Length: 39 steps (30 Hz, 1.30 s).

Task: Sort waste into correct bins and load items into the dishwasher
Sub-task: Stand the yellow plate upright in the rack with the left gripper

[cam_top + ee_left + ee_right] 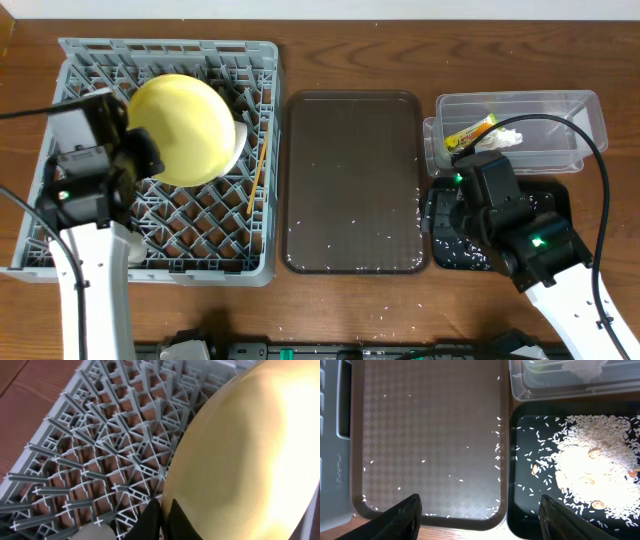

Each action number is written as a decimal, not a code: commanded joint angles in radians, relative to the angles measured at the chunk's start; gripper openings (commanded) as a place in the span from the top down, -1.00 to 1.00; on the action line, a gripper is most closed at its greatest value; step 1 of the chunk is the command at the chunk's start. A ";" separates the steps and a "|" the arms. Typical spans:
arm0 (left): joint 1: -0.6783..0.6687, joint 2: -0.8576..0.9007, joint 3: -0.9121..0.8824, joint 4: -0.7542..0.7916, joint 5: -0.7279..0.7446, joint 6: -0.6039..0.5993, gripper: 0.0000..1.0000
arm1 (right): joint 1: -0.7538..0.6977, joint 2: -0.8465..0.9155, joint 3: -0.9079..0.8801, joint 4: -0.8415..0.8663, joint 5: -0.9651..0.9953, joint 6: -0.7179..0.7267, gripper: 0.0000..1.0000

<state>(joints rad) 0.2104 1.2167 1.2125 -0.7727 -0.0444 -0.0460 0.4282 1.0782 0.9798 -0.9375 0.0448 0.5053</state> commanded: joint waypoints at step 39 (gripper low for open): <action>-0.492 0.063 -0.026 -0.193 -0.532 -0.103 0.85 | -0.012 0.000 0.004 -0.031 0.029 0.003 -0.42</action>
<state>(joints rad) -0.2661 1.2694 1.1950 -0.9630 -0.5201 -0.1310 0.4282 1.0782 0.9798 -0.9642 0.0605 0.5053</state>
